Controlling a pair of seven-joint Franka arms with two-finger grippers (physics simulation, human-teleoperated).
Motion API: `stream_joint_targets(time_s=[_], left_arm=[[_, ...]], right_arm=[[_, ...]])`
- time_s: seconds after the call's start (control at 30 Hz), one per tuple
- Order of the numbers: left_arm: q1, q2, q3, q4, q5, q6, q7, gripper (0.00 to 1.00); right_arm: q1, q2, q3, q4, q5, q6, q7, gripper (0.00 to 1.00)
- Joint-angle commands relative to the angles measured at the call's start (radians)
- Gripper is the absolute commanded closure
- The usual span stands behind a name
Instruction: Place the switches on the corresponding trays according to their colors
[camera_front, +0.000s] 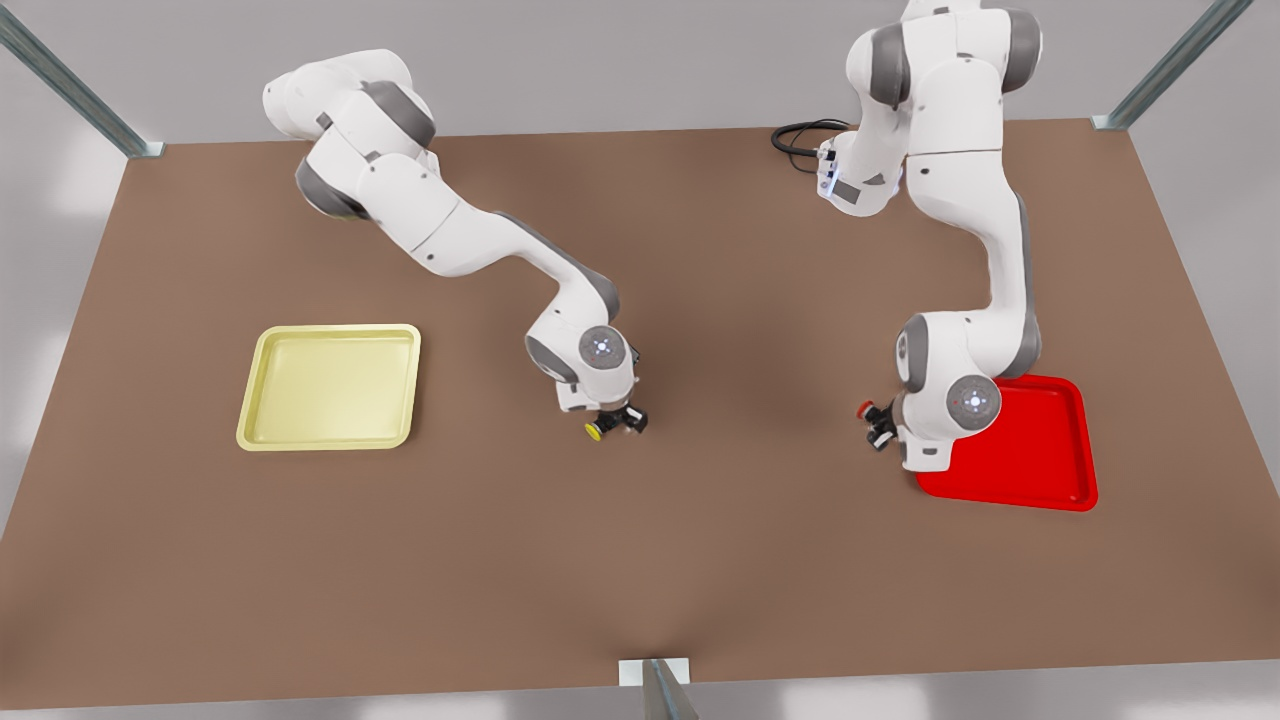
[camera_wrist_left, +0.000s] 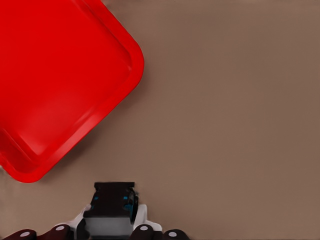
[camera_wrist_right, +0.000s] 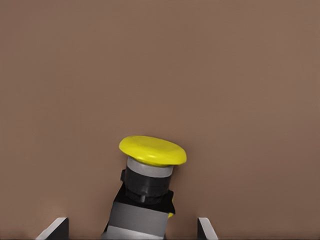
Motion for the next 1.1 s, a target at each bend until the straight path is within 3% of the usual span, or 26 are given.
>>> stream_joint_targets(time_s=[0.0, 0.1, 0.27, 0.3, 0.47, 0.53, 0.67, 0.77, 0.9, 1.0, 1.07], left_arm=[[0.006, 0.001, 0.011, -0.001, -0.038, 0.0, 0.03, 0.47], [0.158, 0.024, 0.017, 0.006, -0.049, 0.014, 0.244, 0.47], [0.295, 0.104, 0.017, 0.031, -0.053, 0.122, 0.467, 0.42], [0.296, 0.104, 0.017, 0.031, -0.053, 0.122, 0.47, 0.0], [0.295, 0.107, 0.017, 0.031, -0.056, 0.119, 0.47, 0.0], [0.293, 0.102, 0.017, 0.031, -0.056, 0.115, 0.47, 0.0], [0.269, 0.045, 0.008, 0.049, -0.041, 0.089, 0.484, 0.0], [0.215, -0.071, 0.008, 0.111, -0.039, -0.052, 0.701, 0.0], [0.172, -0.145, -0.002, 0.398, 0.071, -0.364, 0.83, 0.0], [0.341, -0.268, -0.374, 0.404, 0.289, -0.391, 0.766, 0.0], [0.347, -0.281, -0.396, 0.399, 0.292, -0.391, 0.735, 0.0]], right_arm=[[0.0, 0.0, 0.0, 0.0, 0.0, 0.0, 0.0, 0.07], [-0.002, 0.0, 0.002, -0.002, 0.0, 0.0, 0.003, 0.17], [-0.006, -0.002, 0.002, 0.0, 0.0, -0.002, -0.006, 0.23], [-0.008, -0.002, 0.002, 0.0, 0.0, -0.002, -0.006, 0.25], [-0.008, 0.0, 0.002, -0.003, -0.002, 0.0, -0.004, 0.29], [-0.008, 0.0, 0.002, -0.002, -0.002, 0.0, -0.006, 0.37], [-0.008, 0.002, 0.0, -0.002, -0.002, 0.0, -0.006, 0.39], [-0.009, 0.003, 0.0, -0.002, -0.006, 0.0, 0.0, 0.41], [-0.011, 0.003, 0.0, -0.002, -0.006, 0.0, 0.0, 0.42], [-0.009, 0.002, 0.002, -0.002, -0.006, -0.002, 0.0, 0.44], [-0.009, 0.002, 0.0, -0.002, -0.006, -0.002, 0.0, 0.46]])
